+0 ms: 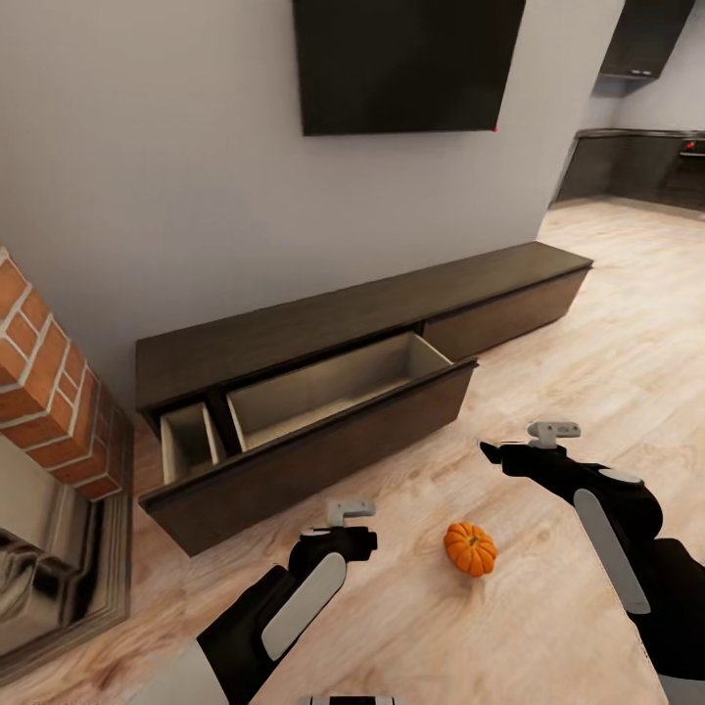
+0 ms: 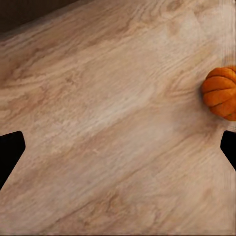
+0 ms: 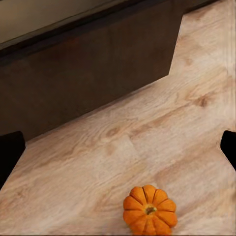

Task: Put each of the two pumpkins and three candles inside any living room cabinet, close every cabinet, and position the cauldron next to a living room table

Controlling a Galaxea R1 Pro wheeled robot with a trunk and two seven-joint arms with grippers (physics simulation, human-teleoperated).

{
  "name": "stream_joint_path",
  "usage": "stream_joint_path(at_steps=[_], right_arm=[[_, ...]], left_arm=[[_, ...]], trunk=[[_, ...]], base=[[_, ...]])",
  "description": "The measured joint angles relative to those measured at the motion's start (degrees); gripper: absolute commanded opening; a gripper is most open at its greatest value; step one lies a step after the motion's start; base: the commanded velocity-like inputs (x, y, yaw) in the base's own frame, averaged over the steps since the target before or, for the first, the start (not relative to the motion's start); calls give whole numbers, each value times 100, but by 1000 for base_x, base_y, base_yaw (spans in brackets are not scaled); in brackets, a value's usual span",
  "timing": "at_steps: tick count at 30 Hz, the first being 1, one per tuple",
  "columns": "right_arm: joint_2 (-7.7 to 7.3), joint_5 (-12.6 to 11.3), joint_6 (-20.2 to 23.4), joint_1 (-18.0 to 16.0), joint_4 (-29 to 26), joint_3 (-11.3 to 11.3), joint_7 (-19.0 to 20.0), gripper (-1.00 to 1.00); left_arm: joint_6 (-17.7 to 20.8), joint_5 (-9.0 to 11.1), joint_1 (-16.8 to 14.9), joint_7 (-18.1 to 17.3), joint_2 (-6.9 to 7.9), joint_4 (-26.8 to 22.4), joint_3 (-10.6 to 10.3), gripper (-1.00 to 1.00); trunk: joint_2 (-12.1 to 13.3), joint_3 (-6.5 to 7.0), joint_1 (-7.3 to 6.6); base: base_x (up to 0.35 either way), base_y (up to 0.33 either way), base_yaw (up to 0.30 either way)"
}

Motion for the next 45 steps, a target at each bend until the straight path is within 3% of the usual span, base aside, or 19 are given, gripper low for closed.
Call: stream_joint_path(at_steps=[10,30,45], right_arm=[[7,0,-2,0,1,1,0,100],[31,11,-4,0,1,-33,-22,100],[33,12,-1,0,-1,-34,-24,100]], left_arm=[[-51,-2,16,-1,12,1,0,100],[-69,1,61,1,35,-1,0,100],[-219,2,88,5,22,0,41,100]], trunk=[[0,0,-2],[0,0,-3],[600,269,-332]], base=[[-263,-101,-265],[-11,-6,-265],[0,0,-265]])
